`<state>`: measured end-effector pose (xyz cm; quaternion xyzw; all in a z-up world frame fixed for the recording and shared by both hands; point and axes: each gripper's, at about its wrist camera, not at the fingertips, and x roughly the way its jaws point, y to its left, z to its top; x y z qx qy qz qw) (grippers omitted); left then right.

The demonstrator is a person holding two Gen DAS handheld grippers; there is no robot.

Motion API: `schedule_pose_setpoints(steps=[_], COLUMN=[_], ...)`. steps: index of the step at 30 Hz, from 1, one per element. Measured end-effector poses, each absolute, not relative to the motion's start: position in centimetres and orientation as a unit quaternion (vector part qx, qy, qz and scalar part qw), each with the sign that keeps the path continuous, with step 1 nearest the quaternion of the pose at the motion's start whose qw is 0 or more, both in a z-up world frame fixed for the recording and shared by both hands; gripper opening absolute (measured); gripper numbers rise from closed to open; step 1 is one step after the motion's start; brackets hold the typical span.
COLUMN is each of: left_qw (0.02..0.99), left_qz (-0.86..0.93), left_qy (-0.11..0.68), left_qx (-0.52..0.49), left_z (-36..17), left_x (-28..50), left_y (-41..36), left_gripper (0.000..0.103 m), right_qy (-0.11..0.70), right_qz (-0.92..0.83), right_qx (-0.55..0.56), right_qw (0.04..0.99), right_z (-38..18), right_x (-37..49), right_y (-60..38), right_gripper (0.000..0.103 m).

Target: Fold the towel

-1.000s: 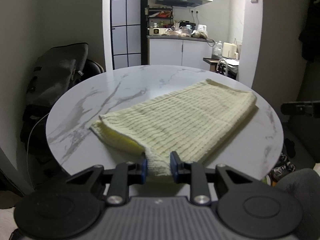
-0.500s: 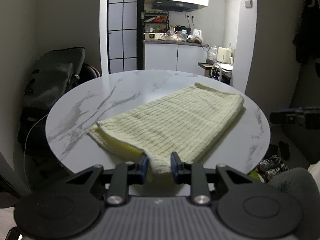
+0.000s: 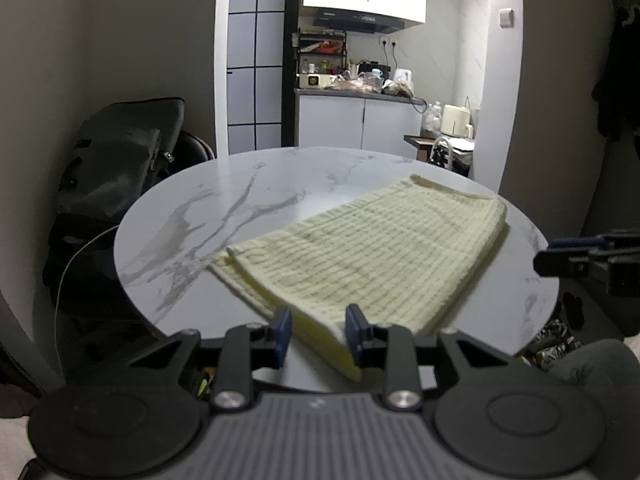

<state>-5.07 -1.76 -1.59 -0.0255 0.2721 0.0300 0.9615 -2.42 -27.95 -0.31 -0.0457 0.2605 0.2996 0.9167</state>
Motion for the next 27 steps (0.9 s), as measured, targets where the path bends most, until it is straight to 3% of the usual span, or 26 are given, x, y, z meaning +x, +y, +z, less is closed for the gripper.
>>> schedule_pose_setpoints(steps=[18,24,27], left_qw=[0.963,0.964,0.965], left_qz=[0.023,0.029,0.026], left_qy=[0.267,0.262,0.257], left_qx=[-0.044,-0.041,-0.053], left_z=[-2.4,-2.9,-2.9], left_x=[-4.7,-5.2,-5.4], left_y=[2.0,2.2,2.7], left_gripper=[0.043,0.059,0.06], right_qy=[0.275,0.279,0.279], right_qz=[0.32,0.331,0.336], right_qx=[-0.053,-0.057,-0.061], right_qw=[0.905,0.9,0.898], right_z=[-2.3,-3.1,-3.3], right_x=[-3.4,-4.0,-4.3], right_y=[-23.9,-22.6,-22.1], right_gripper=[0.036,0.036,0.036])
